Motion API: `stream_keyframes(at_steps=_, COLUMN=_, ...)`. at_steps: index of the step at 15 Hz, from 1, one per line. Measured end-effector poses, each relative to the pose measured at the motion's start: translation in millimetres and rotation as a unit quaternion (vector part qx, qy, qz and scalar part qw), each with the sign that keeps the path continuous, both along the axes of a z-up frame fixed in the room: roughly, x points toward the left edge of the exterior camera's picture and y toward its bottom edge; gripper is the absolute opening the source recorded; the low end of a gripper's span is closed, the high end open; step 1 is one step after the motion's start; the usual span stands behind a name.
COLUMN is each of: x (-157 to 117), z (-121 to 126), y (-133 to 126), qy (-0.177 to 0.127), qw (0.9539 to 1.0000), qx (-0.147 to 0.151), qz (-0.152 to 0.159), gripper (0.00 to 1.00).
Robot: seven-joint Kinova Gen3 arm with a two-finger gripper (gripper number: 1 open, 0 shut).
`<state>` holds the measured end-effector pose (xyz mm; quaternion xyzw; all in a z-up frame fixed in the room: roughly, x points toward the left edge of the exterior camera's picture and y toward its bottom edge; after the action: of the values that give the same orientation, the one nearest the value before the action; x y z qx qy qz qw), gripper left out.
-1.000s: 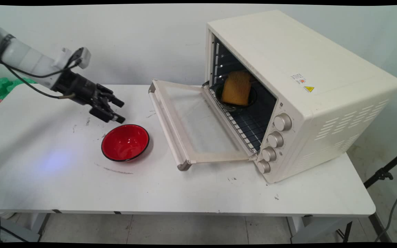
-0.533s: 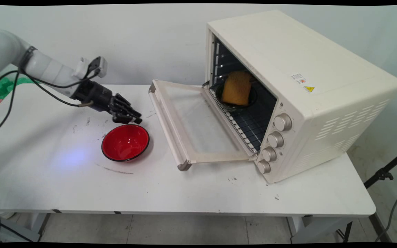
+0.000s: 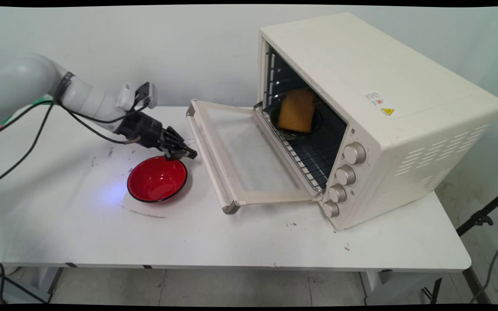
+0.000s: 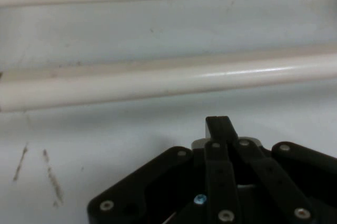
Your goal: Close the oven
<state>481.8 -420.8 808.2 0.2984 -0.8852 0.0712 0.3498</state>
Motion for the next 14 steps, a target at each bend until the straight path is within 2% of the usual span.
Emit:
stream_keyframes(at_steps=7, x=-27, z=-24, y=-12, qy=-0.001, qw=0.9998, qx=-0.01, qz=-0.018, gripper=0.0)
stream_keyframes(at_steps=14, x=-47, z=-23, y=-24, qy=0.005, qw=0.9992, qx=-0.026, qz=-0.029, gripper=0.0)
